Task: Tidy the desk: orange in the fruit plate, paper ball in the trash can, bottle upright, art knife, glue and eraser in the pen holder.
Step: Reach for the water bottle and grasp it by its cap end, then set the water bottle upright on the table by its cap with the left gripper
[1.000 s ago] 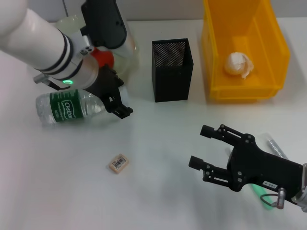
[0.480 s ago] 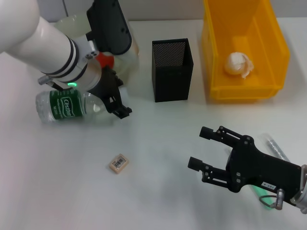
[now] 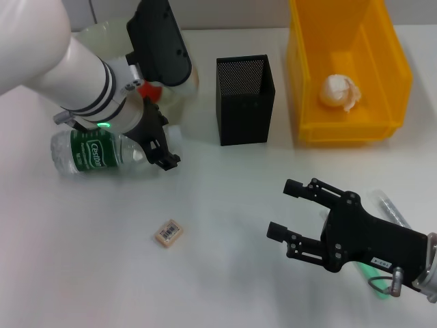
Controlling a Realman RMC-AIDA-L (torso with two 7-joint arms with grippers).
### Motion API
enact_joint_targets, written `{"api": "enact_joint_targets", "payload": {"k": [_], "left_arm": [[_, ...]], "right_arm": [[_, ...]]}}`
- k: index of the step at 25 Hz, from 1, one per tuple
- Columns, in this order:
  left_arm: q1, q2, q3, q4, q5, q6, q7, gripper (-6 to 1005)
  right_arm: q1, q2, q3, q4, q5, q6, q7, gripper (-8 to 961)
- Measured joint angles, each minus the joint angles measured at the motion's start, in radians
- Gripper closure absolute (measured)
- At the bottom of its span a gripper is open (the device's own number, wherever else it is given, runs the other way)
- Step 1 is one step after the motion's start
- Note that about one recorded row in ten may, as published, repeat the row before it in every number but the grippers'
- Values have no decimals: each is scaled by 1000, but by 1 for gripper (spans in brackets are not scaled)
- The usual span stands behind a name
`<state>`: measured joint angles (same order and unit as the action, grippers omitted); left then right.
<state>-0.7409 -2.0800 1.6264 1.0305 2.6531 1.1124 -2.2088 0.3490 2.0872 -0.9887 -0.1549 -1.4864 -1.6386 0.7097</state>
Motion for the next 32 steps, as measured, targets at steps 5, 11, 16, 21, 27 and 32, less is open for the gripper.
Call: {"api": "enact_joint_targets", "payload": {"k": [5,11,16,21,27,32], "left_arm": [[2,0,12,7,1,-3,-6,249],[2,0,15,12,1,-8,-14,345],[11,0,23,42,1,-12,-14,530],[32,0,27,98,1,2,-20,552],[109,1,64,288,-3,68,-43,551],[193,7,40,495,-77,150,-52,552]], "right_arm": [[2,1,1,0,0,0,1,170],[2,1,1,0,0,1,5,170],[3,1,1,0,0,1,5,170],[4,1,1,0,4,1,6,170],[8,-1,1,-2,11,1,6,170],[17,-1,1,-2,11,1,6,169]]}}
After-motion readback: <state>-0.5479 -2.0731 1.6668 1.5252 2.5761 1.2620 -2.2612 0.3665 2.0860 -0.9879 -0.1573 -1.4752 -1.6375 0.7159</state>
